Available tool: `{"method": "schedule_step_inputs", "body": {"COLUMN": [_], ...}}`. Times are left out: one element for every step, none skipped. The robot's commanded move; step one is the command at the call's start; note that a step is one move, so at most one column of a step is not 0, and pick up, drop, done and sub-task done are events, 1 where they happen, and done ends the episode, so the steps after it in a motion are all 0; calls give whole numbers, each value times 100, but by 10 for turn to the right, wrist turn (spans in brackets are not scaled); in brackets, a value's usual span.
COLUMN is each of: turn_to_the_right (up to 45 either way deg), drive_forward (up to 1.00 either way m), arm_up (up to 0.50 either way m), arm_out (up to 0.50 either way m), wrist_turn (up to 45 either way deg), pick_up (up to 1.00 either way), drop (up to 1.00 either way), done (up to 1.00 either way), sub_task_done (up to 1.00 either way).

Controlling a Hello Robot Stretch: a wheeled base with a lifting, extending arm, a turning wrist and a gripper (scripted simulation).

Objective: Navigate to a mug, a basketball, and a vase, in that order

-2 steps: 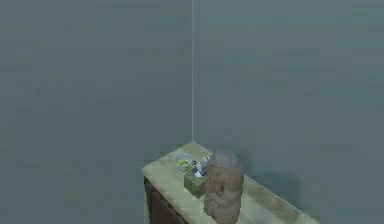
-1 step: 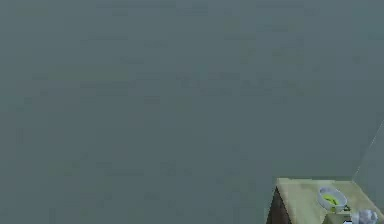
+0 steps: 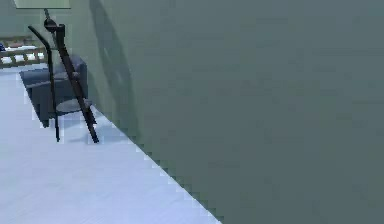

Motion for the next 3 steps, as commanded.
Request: {"method": "schedule_step_inputs", "body": {"turn_to_the_right": [-450, -60, 0], "drive_forward": [0, 0, 25], "arm_up": [0, 0, 0], "arm_out": [0, 0, 0], "wrist_turn": [0, 0, 0], "pick_up": [0, 0, 0], "drop": [0, 0, 0], "done": [0, 0, 0], "sub_task_done": [0, 0, 0]}}
